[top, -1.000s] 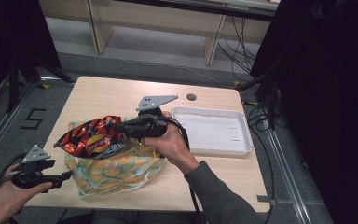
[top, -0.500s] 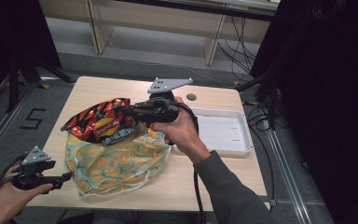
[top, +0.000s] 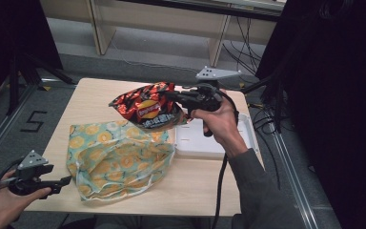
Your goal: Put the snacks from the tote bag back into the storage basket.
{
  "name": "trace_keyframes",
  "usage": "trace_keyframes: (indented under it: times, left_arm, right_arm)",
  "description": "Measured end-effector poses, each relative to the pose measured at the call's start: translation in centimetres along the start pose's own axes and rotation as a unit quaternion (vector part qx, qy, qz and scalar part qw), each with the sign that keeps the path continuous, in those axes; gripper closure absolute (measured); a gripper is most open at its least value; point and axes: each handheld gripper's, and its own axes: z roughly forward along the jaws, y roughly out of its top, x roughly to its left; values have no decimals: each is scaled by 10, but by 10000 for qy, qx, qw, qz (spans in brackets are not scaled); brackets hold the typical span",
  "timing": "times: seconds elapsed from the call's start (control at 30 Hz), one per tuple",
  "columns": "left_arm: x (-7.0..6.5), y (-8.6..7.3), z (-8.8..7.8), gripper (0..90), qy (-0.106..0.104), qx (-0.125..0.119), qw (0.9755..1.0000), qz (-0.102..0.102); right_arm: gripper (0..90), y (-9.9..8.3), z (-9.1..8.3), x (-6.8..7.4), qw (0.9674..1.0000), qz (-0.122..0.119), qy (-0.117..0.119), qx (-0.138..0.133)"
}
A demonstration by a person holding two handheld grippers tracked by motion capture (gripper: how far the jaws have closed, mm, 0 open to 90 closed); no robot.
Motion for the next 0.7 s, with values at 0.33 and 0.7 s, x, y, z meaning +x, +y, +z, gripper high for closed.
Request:
trace_keyframes:
  times: [0.33,0.7]
  left_arm:
    - [8,-3,2,239,0,-77,10000,9]
    - [8,-4,4,239,-19,-75,10000,43]
  right_arm:
    - [900,-17,-29,-31,9981,254,-550,56]
    - [900,-35,-42,-50,9958,340,-846,99]
